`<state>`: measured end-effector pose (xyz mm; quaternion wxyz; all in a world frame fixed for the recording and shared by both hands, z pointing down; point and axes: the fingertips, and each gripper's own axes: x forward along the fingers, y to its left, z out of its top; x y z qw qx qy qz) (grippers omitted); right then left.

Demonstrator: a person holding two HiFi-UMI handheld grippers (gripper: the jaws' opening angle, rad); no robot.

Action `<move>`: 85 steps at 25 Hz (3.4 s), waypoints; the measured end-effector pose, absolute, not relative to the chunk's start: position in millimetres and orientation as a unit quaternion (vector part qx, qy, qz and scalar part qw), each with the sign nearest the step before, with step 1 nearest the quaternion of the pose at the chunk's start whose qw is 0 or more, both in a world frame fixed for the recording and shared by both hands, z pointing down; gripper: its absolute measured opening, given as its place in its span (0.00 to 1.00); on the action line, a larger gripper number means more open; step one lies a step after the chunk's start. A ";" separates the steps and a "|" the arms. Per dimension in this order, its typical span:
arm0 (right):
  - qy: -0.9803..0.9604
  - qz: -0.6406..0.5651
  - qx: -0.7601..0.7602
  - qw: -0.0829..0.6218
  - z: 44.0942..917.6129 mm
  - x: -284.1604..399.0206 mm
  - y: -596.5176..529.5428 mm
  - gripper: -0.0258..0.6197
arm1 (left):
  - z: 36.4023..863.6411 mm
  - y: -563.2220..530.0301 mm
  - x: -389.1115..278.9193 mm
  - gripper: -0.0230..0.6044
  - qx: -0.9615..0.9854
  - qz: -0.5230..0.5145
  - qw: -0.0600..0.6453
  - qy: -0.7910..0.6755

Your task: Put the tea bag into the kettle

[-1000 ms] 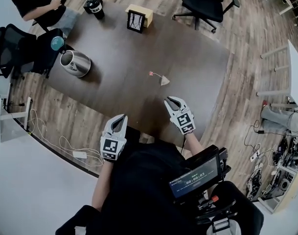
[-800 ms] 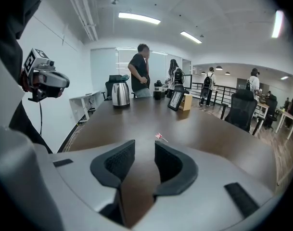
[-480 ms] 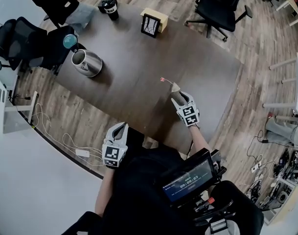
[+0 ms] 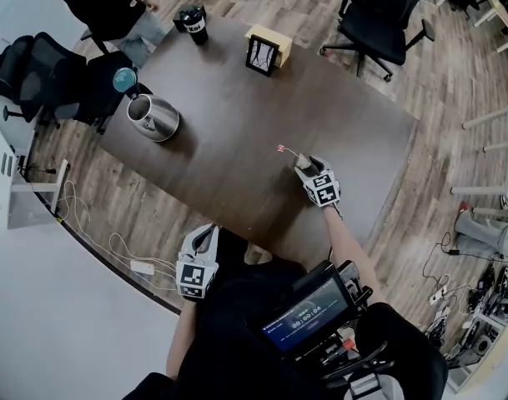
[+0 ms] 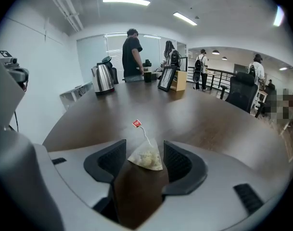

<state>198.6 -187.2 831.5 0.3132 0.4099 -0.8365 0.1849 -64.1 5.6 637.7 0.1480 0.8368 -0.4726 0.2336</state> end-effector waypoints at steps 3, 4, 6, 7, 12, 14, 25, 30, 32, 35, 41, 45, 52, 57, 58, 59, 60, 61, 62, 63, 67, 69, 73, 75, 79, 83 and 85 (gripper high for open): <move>-0.833 0.197 0.407 0.319 841.0 198.5 -191.0 0.41 | 635.4 5.5 -63.4 0.03 0.834 0.234 0.149 -0.476; -0.832 0.201 0.407 0.320 843.9 198.5 -191.7 0.41 | 635.0 5.9 -63.1 0.03 0.834 0.234 0.150 -0.478; -0.830 0.207 0.405 0.323 850.3 198.4 -190.9 0.41 | 636.3 7.7 -63.1 0.03 0.831 0.234 0.154 -0.480; -0.829 0.210 0.405 0.325 853.5 198.5 -189.9 0.41 | 637.1 8.4 -63.3 0.03 0.831 0.235 0.154 -0.481; -0.822 0.206 0.410 0.337 858.4 199.6 -190.0 0.40 | 637.7 8.7 -64.4 0.03 0.826 0.232 0.159 -0.488; -0.819 0.207 0.414 0.338 858.4 200.2 -190.2 0.39 | 637.8 9.1 -63.3 0.03 0.827 0.233 0.159 -0.487; -0.801 0.222 0.437 0.344 859.6 212.7 -193.5 0.20 | 636.0 13.1 -65.4 0.03 0.830 0.232 0.149 -0.485; -0.790 0.247 0.443 0.343 860.5 214.2 -196.4 0.15 | 636.4 16.6 -64.6 0.03 0.833 0.233 0.149 -0.480; -0.788 0.255 0.442 0.344 861.1 212.7 -195.0 0.15 | 637.0 19.5 -65.0 0.03 0.834 0.233 0.149 -0.476; -0.783 0.264 0.446 0.344 863.5 214.6 -186.5 0.15 | 637.8 24.1 -65.1 0.03 0.837 0.234 0.147 -0.472; -0.785 0.261 0.444 0.345 862.6 213.8 -169.1 0.14 | 637.5 26.3 -62.9 0.03 0.841 0.232 0.141 -0.468; -0.790 0.274 0.435 0.333 866.0 211.0 -149.7 0.13 | 640.1 29.8 -57.9 0.03 0.845 0.234 0.141 -0.459; -0.804 0.279 0.463 0.246 833.6 215.5 -139.0 0.13 | 647.5 32.1 -31.6 0.03 0.864 0.242 0.130 -0.422; -0.823 0.257 0.473 0.179 781.0 225.6 -129.2 0.13 | 643.7 30.3 3.9 0.03 0.881 0.244 0.116 -0.389; -0.825 0.253 0.477 0.166 769.7 231.0 -124.0 0.13 | 643.3 30.0 13.5 0.03 0.886 0.245 0.111 -0.379; -0.826 0.248 0.481 0.155 759.2 237.4 -118.4 0.13 | 643.1 29.4 23.3 0.03 0.890 0.245 0.107 -0.368; -0.827 0.244 0.486 0.145 749.7 244.0 -112.4 0.13 | 642.6 28.4 32.8 0.03 0.895 0.245 0.102 -0.358; -0.827 0.240 0.490 0.136 740.9 250.4 -106.3 0.13 | 641.7 27.0 41.9 0.03 0.899 0.245 0.098 -0.349; -0.827 0.236 0.494 0.127 732.7 256.2 -100.2 0.13 | 640.4 25.5 50.2 0.03 0.903 0.244 0.094 -0.340; -0.827 0.233 0.498 0.117 725.0 261.5 -94.0 0.13 | 639.0 24.1 58.0 0.03 0.907 0.243 0.091 -0.332; -0.824 0.224 0.514 0.079 698.1 281.3 -66.6 0.13 | 637.2 23.4 88.1 0.03 0.918 0.246 0.076 -0.302; -0.822 0.217 0.522 0.064 685.7 291.8 -51.1 0.12 | 637.8 26.0 104.9 0.03 0.924 0.247 0.070 -0.285; -0.819 0.197 0.537 0.041 663.2 313.6 -23.5 0.12 | 642.0 29.1 142.1 0.03 0.936 0.244 0.056 -0.248; -0.816 0.186 0.547 0.026 649.2 325.7 -11.0 0.12 | 642.0 29.6 162.0 0.03 0.942 0.240 0.046 -0.230; -0.815 0.159 0.557 -0.003 618.4 344.7 15.5 0.11 | 634.7 34.3 200.7 0.03 0.951 0.228 0.031 -0.205; -0.817 0.132 0.560 -0.032 592.8 356.6 39.7 0.11 | 622.8 41.9 232.4 0.03 0.959 0.213 0.019 -0.188; -0.822 0.119 0.555 -0.043 581.8 356.1 49.7 0.11 | 617.4 46.1 241.5 0.03 0.961 0.206 0.017 -0.184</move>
